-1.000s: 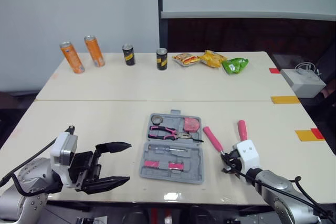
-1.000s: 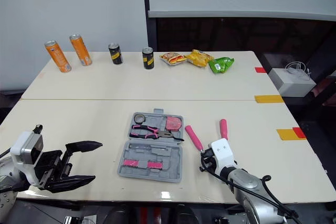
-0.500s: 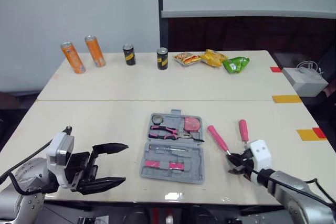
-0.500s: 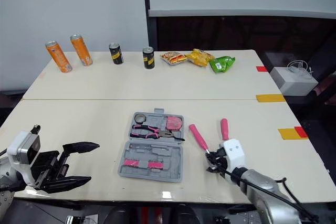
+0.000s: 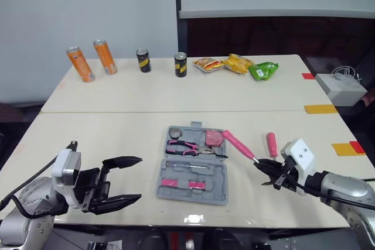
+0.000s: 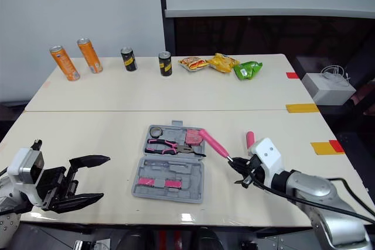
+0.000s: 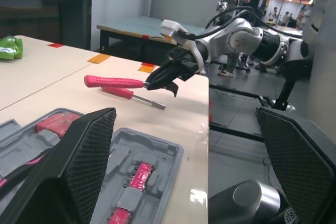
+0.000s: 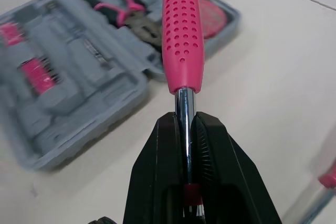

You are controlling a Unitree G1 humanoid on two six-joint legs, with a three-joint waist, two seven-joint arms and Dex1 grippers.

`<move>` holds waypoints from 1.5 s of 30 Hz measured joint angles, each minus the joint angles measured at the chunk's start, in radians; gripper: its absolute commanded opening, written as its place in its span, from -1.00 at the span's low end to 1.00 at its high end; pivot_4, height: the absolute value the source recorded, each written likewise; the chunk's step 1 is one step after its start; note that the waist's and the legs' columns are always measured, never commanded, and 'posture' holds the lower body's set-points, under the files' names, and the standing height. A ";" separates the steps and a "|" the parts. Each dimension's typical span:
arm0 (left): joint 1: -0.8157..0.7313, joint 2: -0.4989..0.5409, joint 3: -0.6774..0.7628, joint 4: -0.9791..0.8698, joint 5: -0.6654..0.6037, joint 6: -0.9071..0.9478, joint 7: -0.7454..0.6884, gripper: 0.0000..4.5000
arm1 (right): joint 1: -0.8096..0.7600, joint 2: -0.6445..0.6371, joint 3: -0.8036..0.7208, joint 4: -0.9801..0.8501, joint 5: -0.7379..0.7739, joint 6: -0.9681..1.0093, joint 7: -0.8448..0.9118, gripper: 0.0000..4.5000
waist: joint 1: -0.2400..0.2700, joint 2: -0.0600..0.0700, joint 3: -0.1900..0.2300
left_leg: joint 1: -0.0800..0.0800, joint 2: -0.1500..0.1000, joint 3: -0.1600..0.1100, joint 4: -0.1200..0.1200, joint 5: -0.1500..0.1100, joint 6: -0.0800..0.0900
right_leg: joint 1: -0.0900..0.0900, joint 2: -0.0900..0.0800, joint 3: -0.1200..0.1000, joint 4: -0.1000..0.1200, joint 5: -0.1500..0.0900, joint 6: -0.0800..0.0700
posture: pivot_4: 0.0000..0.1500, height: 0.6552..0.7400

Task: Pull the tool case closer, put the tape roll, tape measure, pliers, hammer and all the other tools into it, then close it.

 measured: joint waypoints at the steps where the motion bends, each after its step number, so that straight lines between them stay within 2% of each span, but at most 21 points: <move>1: 0.005 0.004 0.015 0.004 -0.014 0.005 -0.011 1.00 | -0.034 -0.021 0.009 -0.018 0.005 0.013 0.017 -0.98 | 0.000 0.000 0.000 | 0.000 0.001 0.000 0.000 0.000 0.000 | 0.000 0.001 0.000 0.000 0.000 0.000 | 1.00 1.00; 5: 0.024 0.055 0.064 0.059 -0.031 0.026 -0.047 1.00 | -0.198 -0.139 0.131 -0.068 0.003 0.077 0.087 -0.98 | 0.001 0.001 0.001 | 0.000 0.001 0.000 0.000 0.000 0.000 | 0.000 0.001 -0.001 0.000 0.000 0.000 | 1.00 1.00; 9: 0.037 0.085 0.094 0.127 -0.027 0.027 -0.075 1.00 | -0.374 -0.181 0.287 -0.116 -0.003 0.158 0.134 -0.98 | 0.006 0.001 0.001 | -0.002 0.001 -0.001 0.000 0.000 0.001 | -0.001 0.001 -0.001 -0.001 0.000 0.000 | 1.00 1.00; 15: 0.042 0.156 0.111 0.198 -0.022 0.021 -0.091 1.00 | -0.691 -0.174 0.623 -0.131 -0.115 0.325 0.174 -0.98 | 0.006 -0.002 0.003 | -0.003 0.001 -0.001 0.001 0.000 0.001 | -0.002 0.001 -0.001 0.000 0.000 0.000 | 1.00 1.00; 19: 0.045 0.176 0.114 0.208 -0.025 0.007 -0.092 1.00 | -0.803 -0.072 0.785 -0.080 -0.192 0.384 0.160 -0.98 | 0.003 -0.002 0.003 | -0.003 0.001 0.000 0.001 0.000 0.000 | -0.004 0.001 0.000 0.002 0.000 -0.001 | 1.00 1.00; 23: 0.048 0.195 0.115 0.217 -0.029 0.004 -0.093 1.00 | -0.858 0.012 0.897 0.016 -0.260 0.411 0.146 -0.98 | 0.004 -0.002 0.003 | -0.004 0.001 0.001 0.001 0.001 -0.002 | -0.007 0.001 0.000 0.004 0.000 -0.001 | 1.00 1.00; 27: 0.038 0.195 0.113 0.215 -0.028 0.009 -0.093 1.00 | -0.897 0.104 0.940 0.099 -0.297 0.424 0.126 -0.98 | 0.004 -0.003 0.004 | -0.005 0.001 0.001 0.001 0.002 -0.003 | -0.008 0.001 0.001 0.007 0.000 -0.002 | 1.00 1.00; 32: 0.029 0.195 0.113 0.198 -0.028 0.022 -0.093 1.00 | -0.912 0.134 0.987 0.134 -0.333 0.435 0.119 -0.98 | 0.005 -0.003 0.004 | -0.005 0.001 0.001 0.001 0.000 -0.010 | -0.008 0.001 0.001 0.007 0.000 -0.002 | 1.00 1.00; 45: 0.024 0.187 0.110 0.156 -0.027 0.044 -0.092 1.00 | -0.927 0.193 1.013 0.131 -0.349 0.529 0.103 -0.98 | 0.000 -0.004 0.004 | -0.004 0.002 0.001 0.001 0.001 -0.012 | -0.008 0.001 0.001 0.009 0.000 -0.002 | 1.00 1.00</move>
